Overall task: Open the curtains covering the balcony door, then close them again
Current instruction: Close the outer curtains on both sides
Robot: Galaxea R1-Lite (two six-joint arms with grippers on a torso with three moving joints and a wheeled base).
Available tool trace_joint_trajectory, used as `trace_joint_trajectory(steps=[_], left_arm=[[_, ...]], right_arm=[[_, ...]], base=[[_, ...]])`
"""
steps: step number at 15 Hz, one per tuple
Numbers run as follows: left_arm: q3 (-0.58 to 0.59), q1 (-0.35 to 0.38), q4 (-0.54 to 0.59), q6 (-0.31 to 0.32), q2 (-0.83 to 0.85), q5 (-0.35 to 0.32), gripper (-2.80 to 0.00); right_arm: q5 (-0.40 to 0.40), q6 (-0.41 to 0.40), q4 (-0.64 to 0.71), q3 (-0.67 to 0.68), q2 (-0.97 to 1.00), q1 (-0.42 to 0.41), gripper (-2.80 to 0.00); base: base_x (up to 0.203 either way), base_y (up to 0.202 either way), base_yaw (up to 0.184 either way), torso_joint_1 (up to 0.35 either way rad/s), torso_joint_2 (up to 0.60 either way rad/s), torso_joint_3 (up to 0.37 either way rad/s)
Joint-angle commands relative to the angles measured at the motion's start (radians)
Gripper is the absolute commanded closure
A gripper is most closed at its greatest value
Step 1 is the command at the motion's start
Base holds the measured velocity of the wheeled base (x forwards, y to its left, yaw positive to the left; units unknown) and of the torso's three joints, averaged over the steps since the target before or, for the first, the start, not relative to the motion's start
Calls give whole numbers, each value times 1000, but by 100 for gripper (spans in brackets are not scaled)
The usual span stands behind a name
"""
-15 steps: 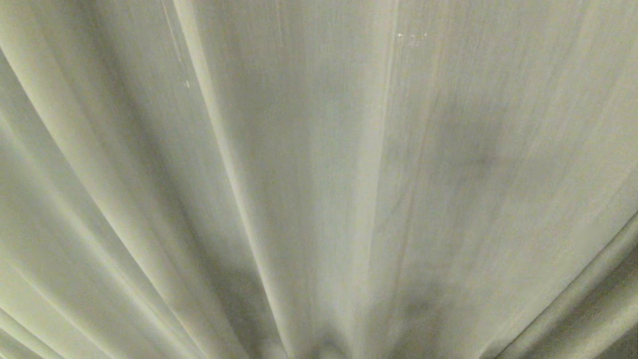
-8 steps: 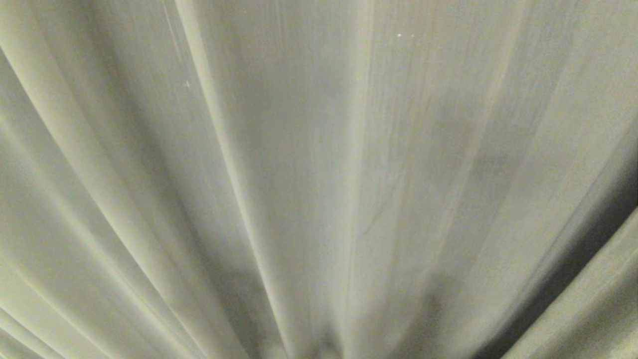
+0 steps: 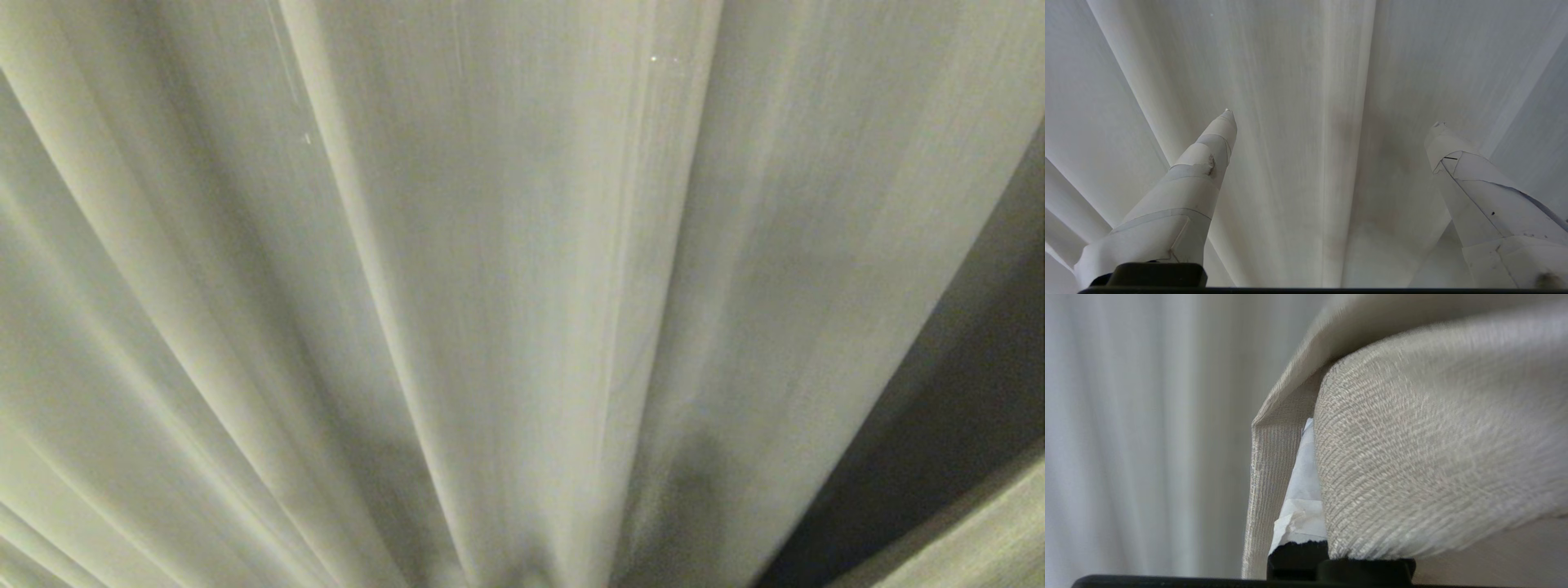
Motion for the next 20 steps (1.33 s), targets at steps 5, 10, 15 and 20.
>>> trace_joint_trajectory(steps=[5,10,15,20], left_arm=[[0,0,-1,0,0,0,-280],[0,0,-1,0,0,0,-280],[0,0,0,0,0,0,-280],[0,0,-1,0,0,-1,-280]], right_arm=[[450,1,5,68,43,4,0],[462,0,3,88,144,163,0],[424,-35,3,93,286,433,0],[121,-227,-6,64,478,697,0]], base=[[0,0,0,0,0,0],[0,0,0,0,0,0],[0,0,0,0,0,0],[0,0,0,0,0,0]])
